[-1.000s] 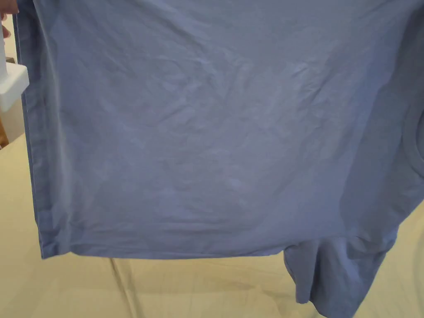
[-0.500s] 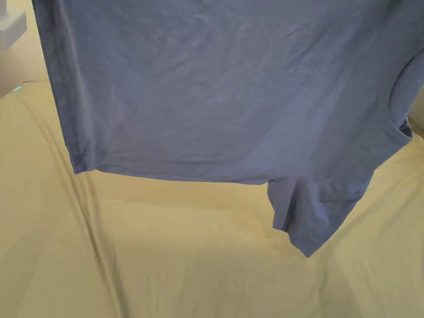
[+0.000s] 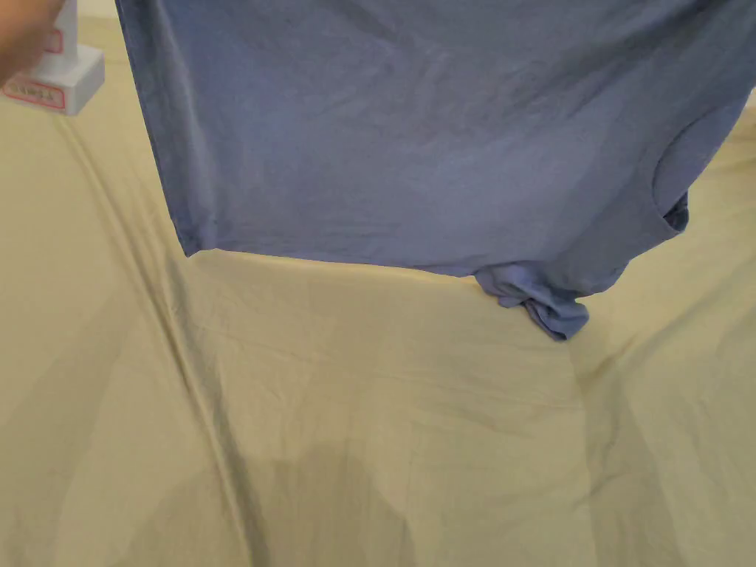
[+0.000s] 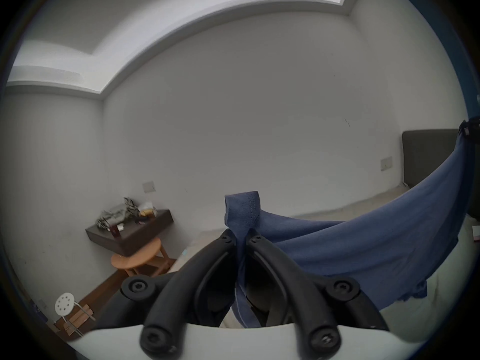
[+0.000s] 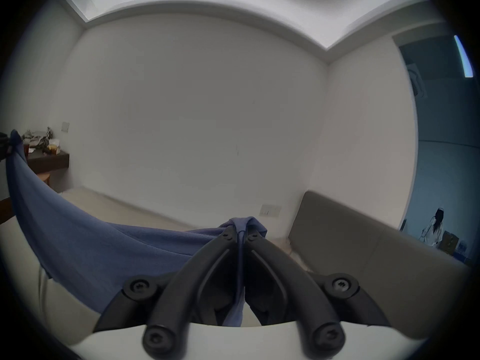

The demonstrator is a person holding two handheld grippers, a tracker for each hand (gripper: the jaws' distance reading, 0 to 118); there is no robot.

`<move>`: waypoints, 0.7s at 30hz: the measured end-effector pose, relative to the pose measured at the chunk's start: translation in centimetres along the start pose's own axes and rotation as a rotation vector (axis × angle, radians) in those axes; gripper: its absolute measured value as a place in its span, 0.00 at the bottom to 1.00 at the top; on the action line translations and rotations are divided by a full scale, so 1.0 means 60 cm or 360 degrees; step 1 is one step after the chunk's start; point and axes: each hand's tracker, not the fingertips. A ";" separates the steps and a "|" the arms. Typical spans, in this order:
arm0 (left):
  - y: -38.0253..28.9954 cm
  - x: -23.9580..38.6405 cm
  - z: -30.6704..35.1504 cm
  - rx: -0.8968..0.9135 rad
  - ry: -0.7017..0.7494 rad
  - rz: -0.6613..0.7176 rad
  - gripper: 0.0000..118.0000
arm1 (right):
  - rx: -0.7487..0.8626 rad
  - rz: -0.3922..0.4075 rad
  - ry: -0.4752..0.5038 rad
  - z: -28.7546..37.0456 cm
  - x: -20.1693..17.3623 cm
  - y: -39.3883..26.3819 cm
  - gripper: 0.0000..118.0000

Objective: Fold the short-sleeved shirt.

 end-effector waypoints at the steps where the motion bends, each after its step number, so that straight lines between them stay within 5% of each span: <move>1: -0.032 0.009 -0.003 -0.0036 0.0005 0.0005 0.03 | -0.0052 0.0009 0.0019 -0.002 -0.006 -0.029 0.02; 8: -0.257 0.035 0.033 -0.0197 -0.0157 0.0065 0.03 | -0.0340 -0.0023 0.0147 0.059 -0.037 -0.245 0.02; 13: -0.390 0.050 0.165 -0.0388 -0.0246 0.0041 0.03 | -0.0585 0.0098 0.0265 0.201 -0.056 -0.412 0.02; 21: -0.567 0.021 0.386 -0.0810 -0.0374 -0.0062 0.03 | -0.1016 -0.0115 0.0414 0.442 -0.048 -0.551 0.02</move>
